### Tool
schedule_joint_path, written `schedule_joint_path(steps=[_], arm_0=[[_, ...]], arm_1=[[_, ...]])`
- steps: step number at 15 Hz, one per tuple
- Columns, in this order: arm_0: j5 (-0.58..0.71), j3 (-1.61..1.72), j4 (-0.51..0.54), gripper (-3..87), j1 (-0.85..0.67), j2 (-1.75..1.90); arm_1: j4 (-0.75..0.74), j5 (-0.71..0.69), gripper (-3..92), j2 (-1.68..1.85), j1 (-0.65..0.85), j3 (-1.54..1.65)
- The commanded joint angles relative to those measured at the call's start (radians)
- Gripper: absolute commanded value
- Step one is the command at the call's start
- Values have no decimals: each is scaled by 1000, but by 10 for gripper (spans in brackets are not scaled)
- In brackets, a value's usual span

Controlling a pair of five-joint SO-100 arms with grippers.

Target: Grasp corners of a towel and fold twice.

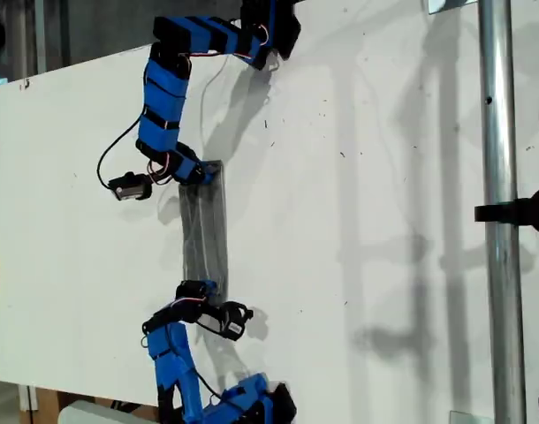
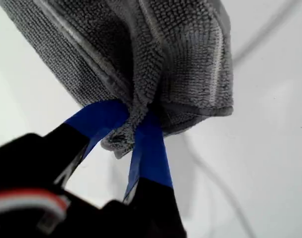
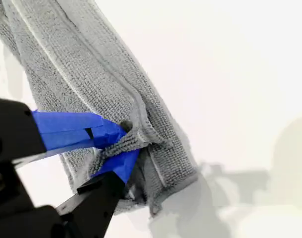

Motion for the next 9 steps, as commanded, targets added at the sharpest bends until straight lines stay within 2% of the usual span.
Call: schedule_joint_path(steps=[1, 2, 4, 5, 6, 9], arm_0=[[-37, 23, -9, -26, 21, 18], [-43, 38, -9, -18, 18, 18], [-58, 41, 64, 104, 2, 46], [-69, 41, 127, 153, -2, 97], [-72, 51, 176, 192, -2, 169], [-94, 84, 314, 209, -14, 370]], arm_1=[[-14, 8, -2, 0, 0, -5], [-8, 8, -2, 2, 0, -5], [43, 25, 19, 48, 2, -6], [95, 44, 211, 89, 6, -8], [153, 64, 286, 138, 18, -8], [301, 75, 330, 287, 51, 5]])
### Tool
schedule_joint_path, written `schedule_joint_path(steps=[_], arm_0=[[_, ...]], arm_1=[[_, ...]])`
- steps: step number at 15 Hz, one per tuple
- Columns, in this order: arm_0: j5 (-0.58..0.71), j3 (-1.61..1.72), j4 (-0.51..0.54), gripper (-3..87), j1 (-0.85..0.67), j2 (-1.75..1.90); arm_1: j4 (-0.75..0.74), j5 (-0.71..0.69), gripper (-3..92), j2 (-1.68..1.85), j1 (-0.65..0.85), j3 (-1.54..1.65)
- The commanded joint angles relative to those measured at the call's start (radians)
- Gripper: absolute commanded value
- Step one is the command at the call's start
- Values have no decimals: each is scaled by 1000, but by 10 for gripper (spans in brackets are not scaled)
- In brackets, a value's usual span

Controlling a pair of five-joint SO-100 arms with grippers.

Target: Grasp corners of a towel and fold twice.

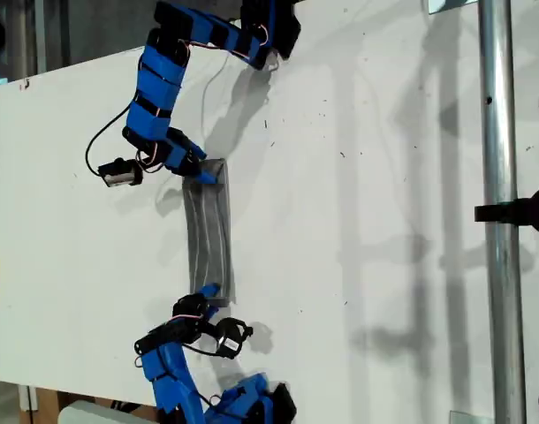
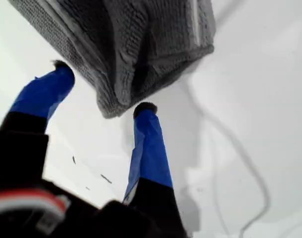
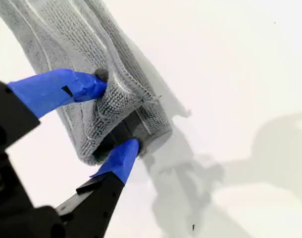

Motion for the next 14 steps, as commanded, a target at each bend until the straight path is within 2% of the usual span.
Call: schedule_joint_path(steps=[1, 3, 6, 8, 11, 12, 13, 14], arm_0=[[-21, 46, 71, 215, -46, 173], [-78, 133, 74, 229, -58, 284], [-209, 278, 67, 238, 69, 591], [-347, 468, 23, 242, 225, 937], [-630, 762, -44, 269, 555, 1299], [-686, 850, -115, 250, 638, 1345], [-686, 945, -210, 148, 696, 1401], [-669, 1039, -225, 21, 709, 1528]], arm_1=[[91, 20, 339, 181, 31, 15], [137, 75, 349, 362, 64, 126], [186, 250, 397, 815, 81, 456], [221, 416, 380, 1086, -48, 632], [232, 769, 375, 1296, -350, 781], [222, 900, 381, 1391, -431, 876], [212, 999, 384, 1497, -502, 982], [196, 1049, 378, 1557, -560, 1040]])
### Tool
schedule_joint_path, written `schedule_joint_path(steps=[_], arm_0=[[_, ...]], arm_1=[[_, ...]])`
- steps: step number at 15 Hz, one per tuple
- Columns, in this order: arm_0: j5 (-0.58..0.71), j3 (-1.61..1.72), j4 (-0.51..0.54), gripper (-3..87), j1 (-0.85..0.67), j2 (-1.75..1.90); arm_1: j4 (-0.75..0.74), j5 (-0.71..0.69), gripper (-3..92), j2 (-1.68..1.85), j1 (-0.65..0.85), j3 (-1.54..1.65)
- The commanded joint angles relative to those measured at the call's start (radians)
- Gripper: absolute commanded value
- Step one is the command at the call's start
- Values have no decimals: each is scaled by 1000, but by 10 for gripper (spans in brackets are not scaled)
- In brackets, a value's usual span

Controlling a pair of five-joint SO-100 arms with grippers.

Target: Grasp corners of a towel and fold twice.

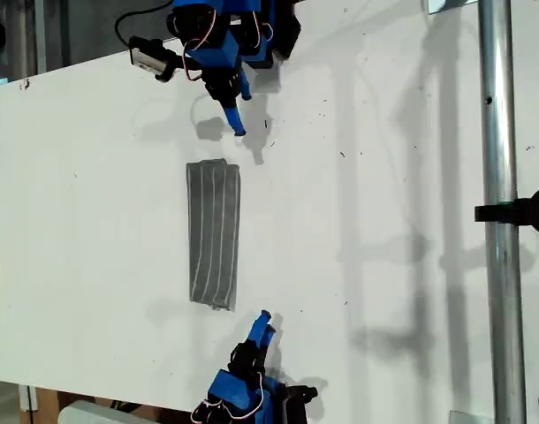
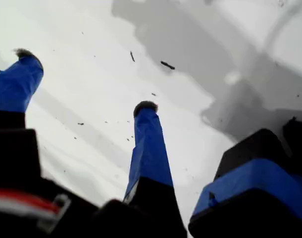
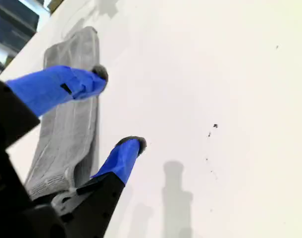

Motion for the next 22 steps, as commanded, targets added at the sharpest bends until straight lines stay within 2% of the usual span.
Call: schedule_joint_path(steps=[1, 4, 7, 9, 12, 16, 22], arm_0=[[2, 198, -14, -24, 46, 368], [37, 288, -38, -28, 66, 400], [28, 293, -3, -28, 37, 400], [14, 293, 11, -28, 35, 400], [-11, 293, 29, -28, 41, 400], [-18, 293, 63, -28, 35, 400], [-46, 293, 95, -28, 46, 400]], arm_1=[[-15, 117, 384, 67, -95, 37], [-17, 57, 410, 26, -34, 26], [-144, -222, 414, -150, 209, -58], [-285, -345, 419, -380, 333, -124], [-523, -402, 427, -752, 411, -207], [-673, -411, 438, -1227, 408, -465], [-658, -466, 441, -1437, 442, -710]])
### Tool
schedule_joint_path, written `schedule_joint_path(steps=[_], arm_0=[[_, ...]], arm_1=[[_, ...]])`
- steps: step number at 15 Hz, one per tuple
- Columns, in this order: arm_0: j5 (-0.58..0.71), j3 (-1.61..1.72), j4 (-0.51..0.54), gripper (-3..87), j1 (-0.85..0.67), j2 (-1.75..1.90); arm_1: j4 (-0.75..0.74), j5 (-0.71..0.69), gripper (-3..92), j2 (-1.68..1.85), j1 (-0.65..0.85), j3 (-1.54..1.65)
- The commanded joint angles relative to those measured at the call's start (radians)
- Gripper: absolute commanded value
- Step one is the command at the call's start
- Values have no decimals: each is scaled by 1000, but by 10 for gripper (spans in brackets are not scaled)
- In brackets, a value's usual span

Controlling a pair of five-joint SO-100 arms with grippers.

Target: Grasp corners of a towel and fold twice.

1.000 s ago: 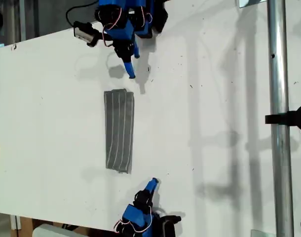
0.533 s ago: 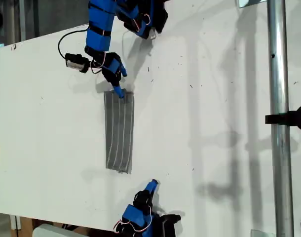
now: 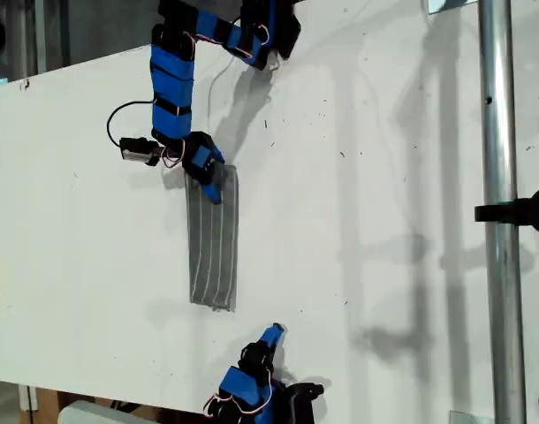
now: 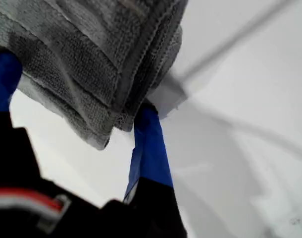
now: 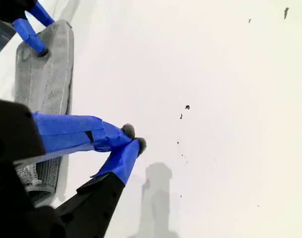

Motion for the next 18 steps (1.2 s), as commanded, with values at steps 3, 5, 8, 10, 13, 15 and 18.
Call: schedule_joint_path(steps=[3, 5, 8, 10, 13, 15, 18], arm_0=[[-28, 3, 17, -28, 15, 6], [-21, 2, 18, -28, 9, 6], [-20, 3, 18, -28, 9, 6], [-17, 0, 18, -28, 6, 6], [-41, 0, 17, -28, 26, 6], [-46, 0, 17, -28, 28, 6], [-38, 3, 17, -28, 17, 6]], arm_1=[[160, -87, 454, 71, 44, -72], [291, -106, 464, 158, 34, -37], [268, -152, 458, 330, 91, 103], [215, -210, 461, 221, 143, 38], [158, -238, 467, -69, 147, -155], [178, -235, 459, -181, 107, -301], [141, -206, 238, -238, 46, -388]])
